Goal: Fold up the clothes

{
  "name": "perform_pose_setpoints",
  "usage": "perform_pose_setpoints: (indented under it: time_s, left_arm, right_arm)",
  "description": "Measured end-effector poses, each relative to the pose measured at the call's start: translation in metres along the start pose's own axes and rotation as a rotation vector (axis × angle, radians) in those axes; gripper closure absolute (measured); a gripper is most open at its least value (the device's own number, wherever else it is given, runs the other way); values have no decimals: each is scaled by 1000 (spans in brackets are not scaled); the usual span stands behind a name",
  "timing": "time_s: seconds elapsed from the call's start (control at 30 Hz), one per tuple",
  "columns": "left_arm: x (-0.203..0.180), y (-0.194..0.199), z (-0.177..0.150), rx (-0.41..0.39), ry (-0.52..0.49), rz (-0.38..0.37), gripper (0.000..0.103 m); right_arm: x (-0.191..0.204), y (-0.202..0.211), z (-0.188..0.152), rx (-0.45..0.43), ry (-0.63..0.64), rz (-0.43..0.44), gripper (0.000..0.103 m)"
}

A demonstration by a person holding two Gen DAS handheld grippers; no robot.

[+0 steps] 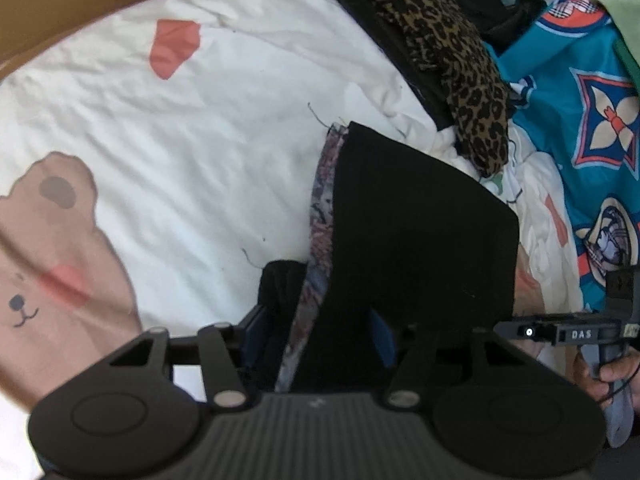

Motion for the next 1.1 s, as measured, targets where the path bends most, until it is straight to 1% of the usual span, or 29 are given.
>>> perform_pose_setpoints:
  time_s: [0.1, 0.2, 0.3, 0.33, 0.37, 0.4, 0.43, 0.47, 0.5, 0.6, 0.63, 0.67, 0.77, 0.8, 0.83, 0.87, 0.93, 0.97, 1.0, 1.1]
  left_arm:
    - [8, -5, 4, -13, 4, -57, 39]
    - [11, -12, 2, -15, -27, -79, 37]
    - [13, -14, 0, -37, -50, -96, 37]
    - [14, -14, 0, -39, -58, -108, 40]
    - [14, -14, 0, -40, -65, -120, 55]
    - [14, -14, -1, -42, -74, -128, 58]
    - [14, -13, -1, -44, -92, -125, 66]
    - [13, -11, -1, -49, -114, -123, 71]
    - [13, -9, -1, -49, -125, -128, 73]
    - [19, -9, 0, -42, -94, -158, 72]
    - [21, -9, 0, -39, -80, -168, 67]
    - [23, -11, 0, -34, -65, -175, 58]
    - [27, -15, 2, -24, -35, -197, 50]
    - [27, -16, 3, -23, -32, -203, 49]
    - [28, -17, 3, -22, -30, -210, 45]
    - [27, -18, 3, -22, -35, -217, 41]
    - [26, -20, 3, -23, -42, -224, 39]
    - [26, -21, 3, -24, -42, -226, 36]
    - [26, -22, 3, -26, -43, -230, 35]
    - [25, -25, 4, -35, -42, -233, 33]
  right_arm:
    - [-1, -3, 0, -1, -3, 6, 56]
    - [-4, -3, 1, -2, -14, 19, 56]
    - [-4, -2, 1, -3, -13, 30, 67]
    - [-3, -2, 1, -3, -9, 33, 76]
    - [-3, -1, 1, -2, -7, 36, 77]
    - [-3, 0, 1, -1, -4, 39, 81]
    - [-2, 2, 1, 0, 2, 45, 90]
    - [-2, 4, 0, 1, 9, 53, 93]
    - [-1, 7, 0, 4, 14, 69, 96]
    - [1, 15, -2, 7, 28, 107, 96]
    - [1, 15, -3, 7, 27, 107, 95]
    - [-1, 13, -2, 9, 18, 103, 93]
    - [-8, 4, -2, 15, -11, 95, 91]
    - [-9, 1, -2, 15, -16, 99, 85]
    - [-10, -2, -2, 18, -23, 107, 78]
    - [-11, -5, -3, 19, -27, 117, 76]
    - [-11, -9, -4, 21, -30, 138, 68]
    - [-11, -10, -5, 21, -30, 146, 66]
    - [-12, -12, -5, 21, -32, 156, 60]
    - [-16, -12, -6, 10, -51, 184, 60]
Point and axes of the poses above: each gripper's, at about its wrist camera, not at the fingertips, and y roughly against the way its jaws point, x to its left, z to its top, the point moved 4 cm from there along -y, roughly the way its jaws point, and after that the axes turned 10 degrees about x, right-handed, at the moved point
